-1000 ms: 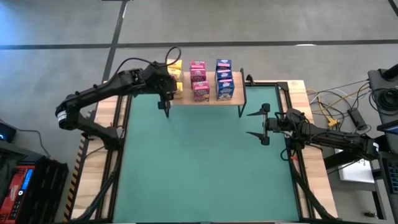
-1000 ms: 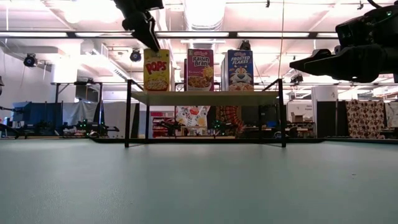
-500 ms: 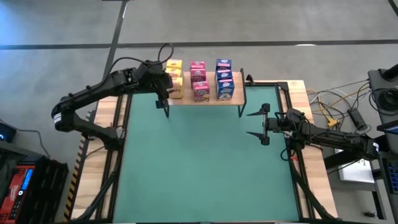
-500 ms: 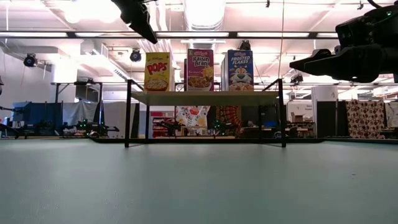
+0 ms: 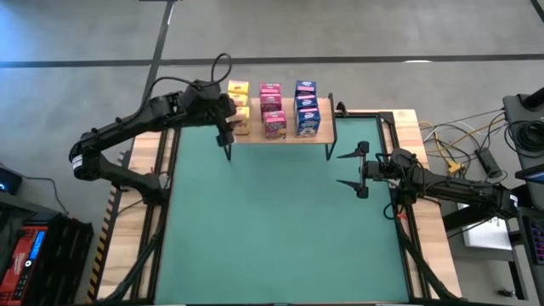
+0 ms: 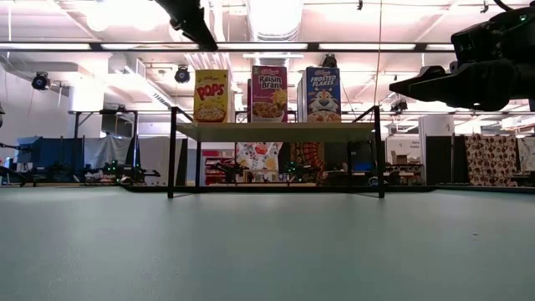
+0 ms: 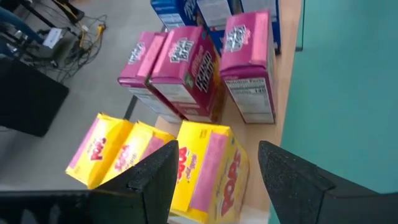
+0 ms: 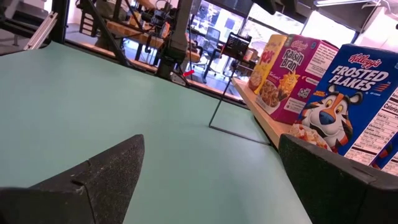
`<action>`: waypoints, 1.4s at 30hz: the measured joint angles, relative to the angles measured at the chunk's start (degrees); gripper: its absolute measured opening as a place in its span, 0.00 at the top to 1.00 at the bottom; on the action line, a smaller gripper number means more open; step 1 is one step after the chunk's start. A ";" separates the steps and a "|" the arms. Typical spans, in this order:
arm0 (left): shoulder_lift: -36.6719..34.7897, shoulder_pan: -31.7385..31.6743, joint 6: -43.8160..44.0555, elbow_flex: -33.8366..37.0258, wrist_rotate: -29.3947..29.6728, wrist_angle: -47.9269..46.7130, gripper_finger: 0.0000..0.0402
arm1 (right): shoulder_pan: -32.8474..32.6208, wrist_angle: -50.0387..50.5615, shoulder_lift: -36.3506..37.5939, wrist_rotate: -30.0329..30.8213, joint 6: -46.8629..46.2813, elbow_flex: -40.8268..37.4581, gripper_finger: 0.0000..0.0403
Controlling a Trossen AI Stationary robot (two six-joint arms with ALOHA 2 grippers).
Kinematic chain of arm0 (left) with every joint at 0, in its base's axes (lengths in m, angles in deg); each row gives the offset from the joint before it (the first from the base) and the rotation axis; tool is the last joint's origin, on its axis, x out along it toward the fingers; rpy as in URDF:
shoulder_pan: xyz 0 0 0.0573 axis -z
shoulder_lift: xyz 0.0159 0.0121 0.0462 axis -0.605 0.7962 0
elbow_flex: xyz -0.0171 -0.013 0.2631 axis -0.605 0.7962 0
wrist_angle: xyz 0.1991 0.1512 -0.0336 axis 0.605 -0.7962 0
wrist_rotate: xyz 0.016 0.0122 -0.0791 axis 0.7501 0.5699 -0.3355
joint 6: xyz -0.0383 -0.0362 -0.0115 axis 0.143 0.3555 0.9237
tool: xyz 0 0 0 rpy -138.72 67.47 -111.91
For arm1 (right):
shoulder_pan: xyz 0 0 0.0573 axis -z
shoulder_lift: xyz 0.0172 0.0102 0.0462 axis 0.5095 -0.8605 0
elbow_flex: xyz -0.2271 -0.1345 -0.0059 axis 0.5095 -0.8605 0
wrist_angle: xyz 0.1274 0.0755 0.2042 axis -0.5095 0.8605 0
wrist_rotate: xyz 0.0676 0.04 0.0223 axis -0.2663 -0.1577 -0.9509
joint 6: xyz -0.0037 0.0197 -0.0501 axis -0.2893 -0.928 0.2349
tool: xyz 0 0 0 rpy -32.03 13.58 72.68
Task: Stack cereal on shelf
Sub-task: Return to Home Position
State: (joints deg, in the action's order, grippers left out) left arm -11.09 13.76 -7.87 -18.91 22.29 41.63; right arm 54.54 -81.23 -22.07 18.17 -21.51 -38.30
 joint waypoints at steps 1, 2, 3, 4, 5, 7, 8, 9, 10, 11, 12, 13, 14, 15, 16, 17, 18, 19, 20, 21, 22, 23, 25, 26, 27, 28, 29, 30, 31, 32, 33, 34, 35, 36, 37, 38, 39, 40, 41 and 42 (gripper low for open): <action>0.00 0.00 0.00 0.00 -0.01 0.48 0.49 | -0.01 -0.01 0.00 0.01 0.00 0.00 0.11; 0.00 0.00 0.00 0.00 -0.01 0.91 0.49 | 0.00 0.00 0.00 0.01 0.00 0.00 0.11; 0.00 0.00 0.00 0.00 -0.01 1.36 0.49 | 0.01 0.00 0.00 -0.01 0.00 0.00 0.11; 0.00 0.00 0.00 0.00 -0.01 1.81 0.49 | -0.01 0.01 0.00 0.01 0.00 0.00 0.11; 0.00 0.00 0.00 0.00 -0.01 2.06 0.49 | 0.01 -0.01 0.00 -0.01 0.00 0.00 0.11; 0.00 0.00 0.00 0.00 -0.01 2.49 0.49 | 0.01 -0.01 0.00 0.00 0.00 0.00 0.11; 0.00 0.00 0.00 0.00 -0.01 2.86 0.49 | 0.01 -0.01 0.00 -0.01 0.01 0.00 0.11; 0.00 0.00 0.06 0.00 -0.13 3.15 0.49 | 0.00 0.00 0.00 0.00 0.00 0.00 0.11; 0.00 0.00 0.32 0.00 -0.61 3.39 0.49 | 0.00 0.00 0.00 0.00 0.00 0.00 0.11; -0.01 0.00 0.45 0.00 -1.07 3.93 0.49 | 0.01 -0.01 0.00 0.00 0.00 0.00 0.11; -0.18 0.00 0.88 0.00 -1.09 4.41 0.49 | 0.00 -0.01 0.01 0.00 0.00 0.00 0.11; -0.44 0.00 1.68 0.00 -1.11 4.54 0.49 | 0.01 0.00 0.00 0.01 0.00 0.00 0.11; -0.78 0.02 2.81 0.00 -1.14 4.76 0.49 | 0.01 0.01 0.00 0.01 0.00 0.00 0.11; -1.21 0.04 4.23 0.00 -1.27 5.28 0.49 | 0.01 -0.01 0.00 0.01 0.00 0.00 0.11; -1.61 0.04 5.34 0.00 -1.29 5.67 0.49 | 0.01 -0.01 0.00 -0.01 0.00 0.00 0.11; -1.98 0.04 6.21 0.01 -1.29 5.59 0.49 | 0.00 0.00 0.00 0.01 0.00 0.00 0.11; -2.25 0.04 6.98 0.02 -1.32 5.54 0.49 | 0.01 0.01 0.01 -0.01 0.00 0.00 0.11; -2.52 0.04 7.88 0.02 -1.33 5.61 0.49 | 0.00 0.04 0.00 0.01 0.00 0.00 0.11; -2.82 0.04 8.63 0.03 -1.44 5.56 0.49 | 0.00 0.07 0.00 0.00 0.00 0.00 0.11; -3.07 0.05 9.39 0.02 -1.48 5.58 0.49 | -0.01 0.05 0.00 0.00 0.00 0.00 0.11; -3.32 0.09 9.78 0.04 -1.48 5.64 0.49 | 0.01 0.07 0.00 -0.01 0.00 0.00 0.11; -3.61 0.11 10.10 0.04 -1.48 5.61 0.49 | 0.01 0.07 0.00 -0.01 0.00 0.00 0.11; -4.27 0.11 10.29 0.40 -1.48 6.13 0.49 | -0.01 0.07 0.00 0.01 0.00 0.00 0.11; -4.76 0.11 10.29 0.85 -1.48 6.73 0.49 | 0.01 0.07 0.00 -0.01 0.01 0.00 0.11; -5.31 0.11 10.29 1.48 -1.48 7.53 0.49 | 0.00 0.07 0.00 0.00 0.00 0.00 0.11; -6.05 0.11 10.29 2.41 -1.48 8.70 0.49 | 0.01 0.07 0.00 0.01 0.00 0.00 0.11; -7.06 0.11 10.29 3.82 -1.48 10.42 0.49 | 0.01 0.07 0.00 -0.01 0.00 0.00 0.11; -8.23 0.11 10.29 5.56 -1.48 12.43 0.49 | 0.01 0.09 0.00 0.01 0.00 0.00 0.11; -9.62 0.10 10.29 7.66 -1.48 14.76 0.49 | 0.00 0.07 0.00 0.00 0.00 0.00 0.11; -11.13 0.11 10.29 10.14 -1.48 17.54 0.49 | -0.01 0.07 0.00 0.01 0.00 0.00 0.11; -12.77 0.11 10.32 12.85 -1.48 20.59 0.49 | -0.01 0.07 0.00 -0.01 0.00 0.00 0.11; -14.35 0.11 10.32 15.67 -1.48 23.67 0.49 | 0.01 0.07 0.00 0.01 0.00 0.00 0.11; -16.00 0.11 10.32 18.60 -1.48 26.93 0.49 | 0.01 0.07 0.00 -0.01 0.00 0.00 0.11; -17.68 0.11 10.30 21.63 -1.48 29.92 0.49 | -0.01 0.07 0.00 0.01 0.00 0.00 0.11; -19.31 0.11 10.28 24.60 -1.47 32.76 0.49 | 0.00 0.07 0.00 0.01 0.00 0.00 0.11; -21.09 0.11 10.29 27.49 -1.48 35.54 0.49 | -0.01 0.07 0.00 0.01 0.00 0.00 0.11; -22.77 0.11 10.30 30.42 -1.48 37.87 0.49 | 0.01 0.07 0.00 0.00 0.00 0.00 0.11; -24.48 0.11 10.30 33.15 -1.48 39.85 0.49 | -0.01 0.07 0.00 0.01 0.00 0.00 0.11; -26.23 0.10 10.29 35.81 -1.48 41.42 0.49 | 0.01 0.07 0.00 -0.01 0.00 0.00 0.11; -27.97 0.10 10.31 38.35 -1.46 42.62 0.49 | 0.01 0.07 0.00 0.01 0.00 0.00 0.11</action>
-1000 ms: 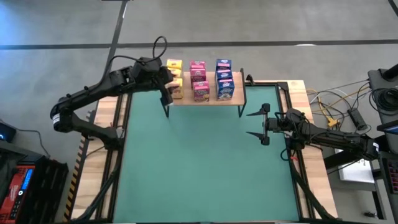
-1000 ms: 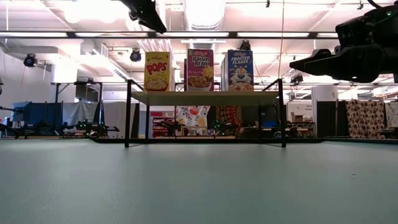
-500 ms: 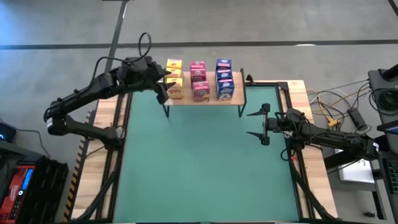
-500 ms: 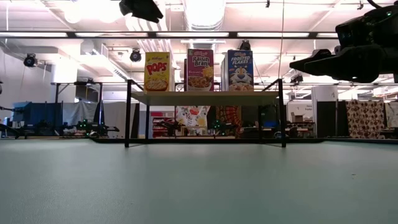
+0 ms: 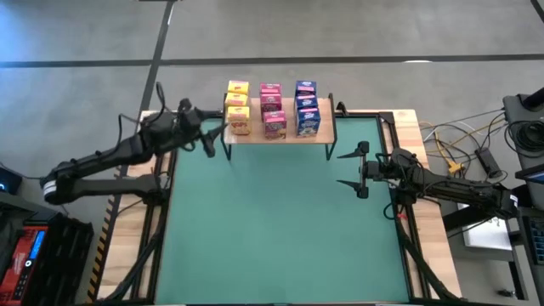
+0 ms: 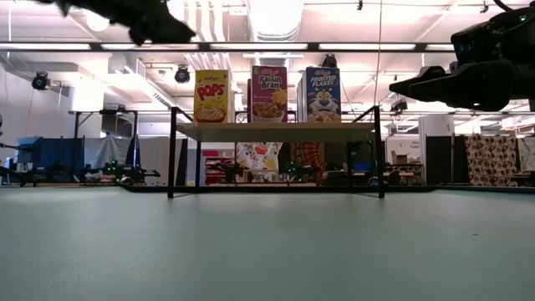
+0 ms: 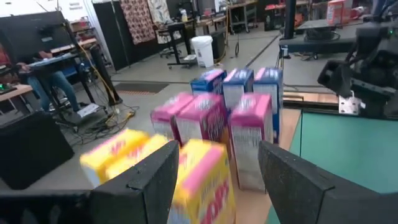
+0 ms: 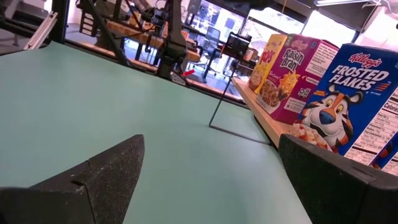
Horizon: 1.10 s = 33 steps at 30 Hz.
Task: Stack cereal on shelf
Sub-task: Return to Home Position
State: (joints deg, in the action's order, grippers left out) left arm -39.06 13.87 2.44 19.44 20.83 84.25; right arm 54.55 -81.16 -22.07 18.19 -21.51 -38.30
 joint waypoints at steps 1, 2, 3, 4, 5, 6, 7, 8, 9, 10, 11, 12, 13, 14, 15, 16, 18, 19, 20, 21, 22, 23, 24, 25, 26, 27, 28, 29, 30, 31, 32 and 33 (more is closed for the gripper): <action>-1.77 0.01 0.02 2.46 0.00 1.17 0.49 | 0.00 0.00 0.00 0.00 0.00 0.00 0.11; -3.42 0.01 0.26 4.54 0.00 1.94 0.49 | -0.01 0.00 0.00 -0.01 0.00 0.00 0.11; -5.22 0.01 0.82 6.78 -0.02 2.69 0.49 | -0.01 0.00 0.00 -0.01 0.00 0.00 0.11; -6.92 0.01 1.92 8.72 0.01 3.31 0.49 | -0.01 0.00 0.00 -0.02 0.00 0.00 0.11; -8.46 0.01 3.34 10.52 0.09 3.79 0.49 | -0.01 0.00 0.00 0.00 0.00 0.00 0.11; -10.20 0.01 5.04 12.35 0.25 4.17 0.49 | -0.02 0.00 0.00 0.00 0.00 0.00 0.11; -11.79 0.01 6.67 13.94 0.35 4.43 0.49 | 0.00 0.00 0.00 0.00 0.00 0.00 0.11; -13.34 0.01 8.07 15.32 0.41 4.46 0.49 | -0.02 0.00 0.00 -0.02 0.00 0.00 0.11; -15.01 0.01 9.07 16.68 0.44 4.56 0.49 | 0.00 0.00 0.00 0.00 0.00 0.00 0.11; -16.59 -0.01 9.60 17.96 0.47 4.58 0.49 | 0.00 0.00 0.00 0.00 0.00 0.00 0.11; -17.99 0.01 9.62 19.10 0.49 4.53 0.49 | -0.01 0.00 0.00 -0.01 0.00 0.00 0.11; -19.51 0.01 9.62 20.11 0.49 4.59 0.49 | -0.01 0.00 0.00 -0.01 0.00 0.00 0.11; -20.99 0.00 9.62 21.08 0.49 4.59 0.49 | -0.01 0.00 0.00 -0.02 0.00 0.00 0.11; -22.52 0.01 9.62 22.07 0.49 4.54 0.49 | 0.00 0.00 0.00 0.00 0.00 0.00 0.11; -23.93 0.01 9.62 22.94 0.49 4.44 0.49 | -0.01 0.00 0.00 -0.02 0.00 0.00 0.11; -25.36 0.00 9.62 23.71 0.50 4.45 0.49 | -0.01 0.00 0.00 -0.01 0.00 0.00 0.11; -28.34 0.01 9.62 25.41 0.51 4.47 0.49 | 0.00 0.00 0.00 -0.01 0.00 0.00 0.11; -29.82 0.00 9.63 26.33 0.54 4.45 0.49 | 0.00 0.00 0.00 -0.02 0.00 0.00 0.11; -31.25 0.01 9.65 27.21 0.53 4.38 0.49 | 0.00 0.00 0.00 -0.02 0.00 0.00 0.11; -32.82 0.01 9.65 28.16 0.55 4.15 0.49 | -0.01 0.00 0.00 -0.02 0.00 0.00 0.11; -34.30 0.01 9.64 29.01 0.55 4.11 0.49 | -0.01 0.00 0.00 -0.01 0.00 0.00 0.11; -35.83 0.01 9.65 29.89 0.55 4.15 0.49 | -0.01 0.00 0.00 -0.02 0.00 0.00 0.11; -37.45 0.01 9.65 30.72 0.55 3.85 0.49 | 0.00 0.00 0.00 0.00 0.00 0.00 0.11; -38.94 0.01 9.65 31.37 0.57 3.10 0.49 | 0.00 0.00 0.00 0.00 0.00 0.00 0.11; -40.44 0.01 9.65 31.94 0.57 2.33 0.49 | 0.00 0.00 0.00 -0.02 0.00 0.00 0.11; -41.95 0.01 9.64 32.49 0.57 1.65 0.49 | -0.02 -0.01 0.00 0.00 0.00 0.00 0.11; -43.43 0.01 9.65 32.99 0.58 0.96 0.49 | -0.02 0.00 0.00 0.00 0.00 0.00 0.11; -44.91 0.01 9.65 33.58 0.60 0.50 0.49 | -0.02 0.00 0.00 -0.02 0.00 0.00 0.11; -46.25 0.01 9.65 34.11 0.60 -0.03 0.49 | -0.02 0.00 0.00 -0.02 0.00 0.00 0.11; -46.39 -0.01 9.65 34.58 0.60 -0.04 0.49 | 0.00 0.00 0.00 0.00 0.00 0.00 0.11; -46.31 -0.02 9.65 34.69 0.60 -0.07 0.49 | 0.00 -0.01 0.00 -0.02 0.00 0.00 0.11; -46.11 0.01 9.65 34.78 0.60 -0.29 0.49 | -0.01 -0.02 0.00 -0.01 0.00 0.00 0.11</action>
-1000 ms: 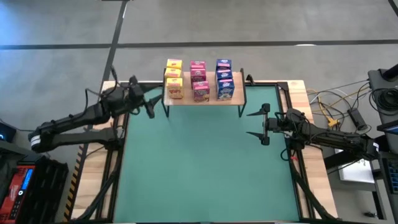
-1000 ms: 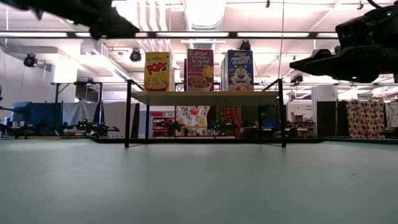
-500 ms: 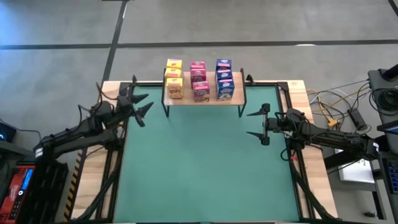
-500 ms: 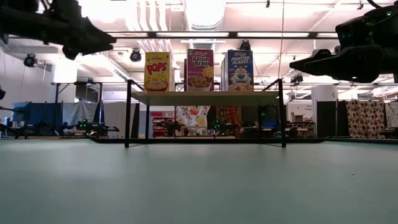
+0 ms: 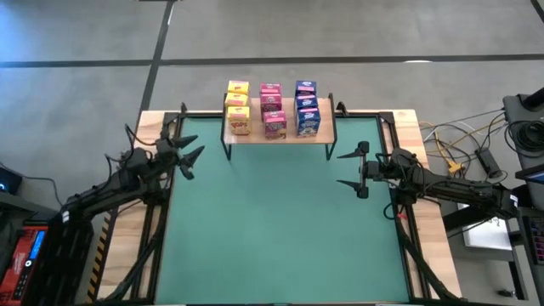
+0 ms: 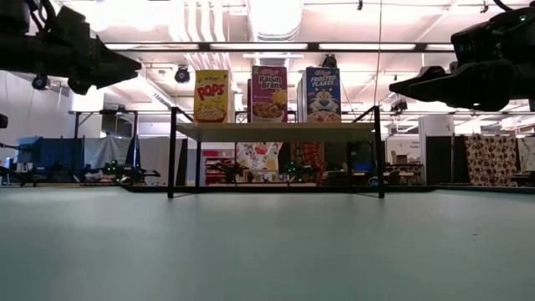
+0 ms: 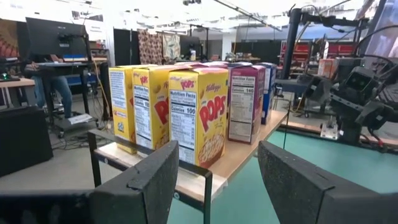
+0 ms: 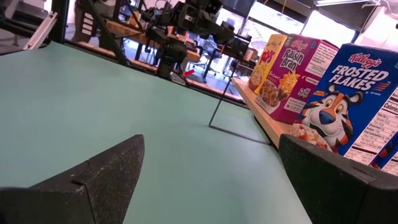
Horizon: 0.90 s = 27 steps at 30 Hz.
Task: Stack cereal on shelf
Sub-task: Return to Home Position
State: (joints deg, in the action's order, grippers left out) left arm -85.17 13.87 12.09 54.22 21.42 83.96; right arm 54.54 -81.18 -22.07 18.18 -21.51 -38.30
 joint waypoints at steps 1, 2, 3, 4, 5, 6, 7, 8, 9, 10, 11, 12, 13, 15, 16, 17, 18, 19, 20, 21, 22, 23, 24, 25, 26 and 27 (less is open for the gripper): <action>0.24 0.00 -0.06 -0.01 0.00 -0.06 0.49 | 0.01 0.02 0.00 0.01 0.02 0.00 0.11; 0.30 0.00 -0.20 -0.02 0.02 -0.07 0.49 | 0.00 0.01 -0.05 0.01 0.00 0.00 0.11; 0.03 0.00 -0.24 0.04 0.02 -0.33 0.49 | 0.01 0.00 -0.07 0.03 0.00 0.00 0.11; -0.21 -0.02 -0.26 0.23 0.01 -0.44 0.49 | 0.01 0.00 -0.07 0.03 0.02 0.00 0.11; -0.21 0.00 -0.26 0.31 0.00 -0.39 0.49 | -0.01 0.02 -0.13 0.05 0.00 0.00 0.11; -0.18 -0.01 -0.28 0.47 -0.01 -0.40 0.49 | 0.00 0.03 -0.28 0.03 0.02 0.00 0.11; -0.20 -0.01 -0.29 0.71 -0.02 -0.48 0.49 | 0.00 0.04 -0.28 0.03 0.02 0.00 0.11; -0.20 0.00 -0.31 1.02 -0.04 -0.48 0.49 | 0.01 0.02 -0.32 0.03 0.02 0.00 0.11; -0.21 0.00 -0.31 1.42 -0.04 -0.43 0.49 | 0.01 0.03 -0.45 0.03 0.01 0.00 0.11; -0.21 0.00 -0.28 1.86 -0.04 -0.46 0.49 | 0.00 0.03 -0.56 0.03 0.01 0.00 0.11; -0.18 -0.02 -0.13 2.32 -0.07 -0.46 0.49 | 0.01 0.02 -0.65 0.03 0.02 0.00 0.11; -0.18 0.00 0.38 2.94 -0.11 -0.42 0.49 | 0.01 0.05 -0.70 0.03 0.00 0.00 0.11; -0.18 0.00 1.20 3.63 -0.11 -0.19 0.49 | -0.01 0.05 -0.70 0.03 0.02 0.00 0.11; -0.18 0.00 3.22 5.08 -0.13 0.74 0.49 | 0.01 0.06 -0.68 0.03 0.01 0.00 0.11; -0.16 0.00 4.09 5.70 -0.13 1.56 0.49 | 0.01 0.04 -0.68 0.03 0.00 0.00 0.11; -0.16 0.00 4.58 6.30 -0.13 2.52 0.49 | 0.00 0.04 -0.68 0.03 0.01 0.00 0.11; -0.18 0.00 4.91 6.83 -0.11 3.43 0.49 | 0.01 0.05 -0.68 0.03 0.02 0.00 0.11; -0.18 0.00 5.01 7.50 -0.13 4.47 0.49 | 0.00 0.04 -0.68 0.03 0.00 0.00 0.11; -0.18 0.00 5.05 8.16 -0.13 5.22 0.49 | 0.01 0.05 -0.68 0.03 0.00 0.00 0.11; -0.15 -0.01 5.07 8.66 -0.15 6.00 0.49 | 0.01 0.06 -0.68 0.03 0.02 0.00 0.11; -0.14 -0.01 5.09 8.91 -0.22 6.42 0.49 | 0.01 0.06 -0.68 0.03 0.02 0.00 0.11; -0.18 -0.01 5.09 9.01 -0.25 6.82 0.49 | 0.01 0.05 -0.68 0.03 0.00 0.00 0.11; -0.18 -0.02 5.08 9.01 -0.24 6.81 0.49 | -0.01 0.04 -0.68 0.03 0.00 0.00 0.11; -0.16 0.00 5.09 9.01 -0.26 6.78 0.49 | 0.01 0.05 -0.68 0.03 0.02 0.00 0.11; -0.16 0.00 5.09 9.01 -0.26 6.78 0.49 | 0.01 0.04 -0.68 0.03 0.00 0.00 0.11; -0.16 -0.02 5.11 9.01 -0.24 6.80 0.49 | 0.01 0.05 -0.68 0.03 0.00 0.00 0.11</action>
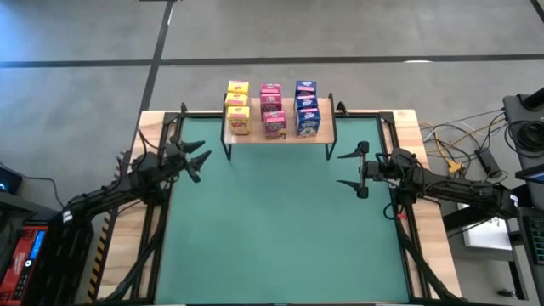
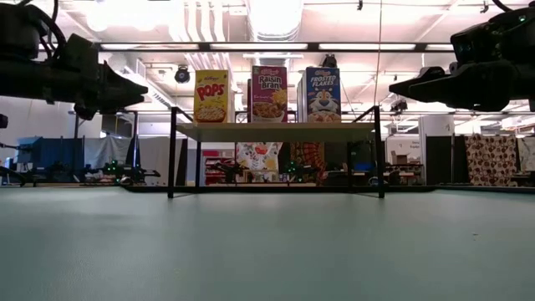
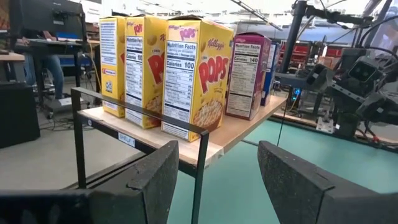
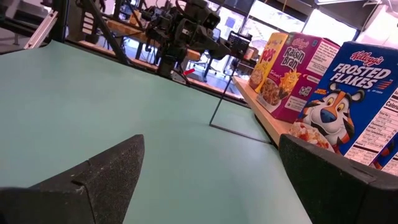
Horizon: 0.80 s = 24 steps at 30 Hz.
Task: Stack cereal on shelf
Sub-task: Return to Home Position
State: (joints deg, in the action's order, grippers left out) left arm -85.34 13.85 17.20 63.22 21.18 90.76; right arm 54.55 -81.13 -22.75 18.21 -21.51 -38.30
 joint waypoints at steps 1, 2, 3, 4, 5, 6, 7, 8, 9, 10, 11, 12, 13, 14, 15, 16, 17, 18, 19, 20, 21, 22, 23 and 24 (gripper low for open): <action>0.00 0.02 0.00 0.00 -0.02 -0.04 0.49 | 0.00 -0.01 0.00 0.00 0.02 0.00 0.11; 0.00 0.02 -0.01 0.00 -0.02 -0.04 0.49 | 0.00 -0.01 0.00 0.00 0.00 0.00 0.11; 0.00 0.02 0.00 0.00 0.00 -0.04 0.49 | 0.00 0.00 0.00 0.00 0.00 0.00 0.11; 0.00 0.01 0.00 0.00 -0.01 -0.07 0.49 | 0.00 -0.01 0.00 0.00 0.00 0.00 0.11; 0.00 0.02 0.00 0.00 -0.01 -0.07 0.49 | 0.00 0.00 0.00 0.00 0.00 0.00 0.11; 0.00 0.02 0.00 0.00 -0.01 -0.09 0.49 | -0.02 -0.01 0.00 0.00 0.02 0.00 0.11; 0.00 0.02 0.00 0.00 0.00 -0.09 0.49 | 0.00 0.01 0.00 0.00 0.02 0.00 0.11; 0.00 0.02 0.00 0.00 0.00 -0.11 0.49 | 0.00 0.00 0.00 0.00 0.01 0.00 0.11; 0.00 0.02 0.00 0.00 -0.02 -0.11 0.49 | 0.00 -0.01 0.00 0.00 0.00 0.00 0.11; 0.04 0.01 0.00 0.00 0.00 -0.11 0.49 | -0.01 -0.01 0.00 0.00 0.00 0.00 0.11; 0.12 0.02 0.00 0.00 0.00 -0.13 0.49 | -0.01 -0.01 0.00 -0.01 0.02 0.00 0.11; 0.19 0.02 0.01 0.00 -0.01 -0.13 0.49 | 0.00 0.01 0.00 0.00 0.00 0.00 0.11; 0.27 0.02 0.00 0.00 0.00 -0.13 0.49 | -0.01 0.00 0.00 0.00 0.00 0.00 0.11; 0.35 0.02 0.00 0.00 0.00 -0.14 0.49 | 0.00 -0.01 0.00 0.00 0.01 0.00 0.11; 0.45 0.01 0.00 0.00 0.00 -0.15 0.49 | 0.00 0.01 0.00 0.00 0.00 0.00 0.11; 0.47 0.02 0.00 0.00 0.00 -0.15 0.49 | -0.02 0.00 0.00 0.00 0.00 0.00 0.11; 0.50 0.02 0.02 0.00 0.00 -0.16 0.49 | 0.00 -0.01 0.00 0.00 0.00 0.00 0.11; 0.50 0.02 0.00 0.00 0.00 -0.17 0.49 | 0.00 0.01 0.00 0.00 0.00 0.00 0.11; 0.50 0.02 0.02 0.00 0.00 -0.17 0.49 | -0.02 -0.01 0.00 0.00 0.00 0.00 0.11; 0.50 0.01 0.02 0.00 0.00 -0.17 0.49 | -0.01 -0.01 0.00 0.00 0.00 0.00 0.11; 0.50 0.02 0.02 0.00 0.00 -0.17 0.49 | -0.01 -0.01 0.00 0.00 0.00 0.00 0.11; 0.50 0.02 0.02 0.01 0.00 -0.17 0.49 | 0.00 0.00 0.00 -0.01 0.00 0.00 0.11; 0.50 0.02 0.02 0.02 0.00 -0.17 0.49 | -0.01 -0.01 0.00 -0.01 0.00 0.00 0.11; 0.50 0.02 0.02 0.02 0.00 -0.17 0.49 | -0.02 -0.01 0.00 0.00 0.02 0.00 0.11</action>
State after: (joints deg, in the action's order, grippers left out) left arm -84.83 13.87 17.22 63.25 21.18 90.59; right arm 54.54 -81.14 -22.75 18.21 -21.49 -38.30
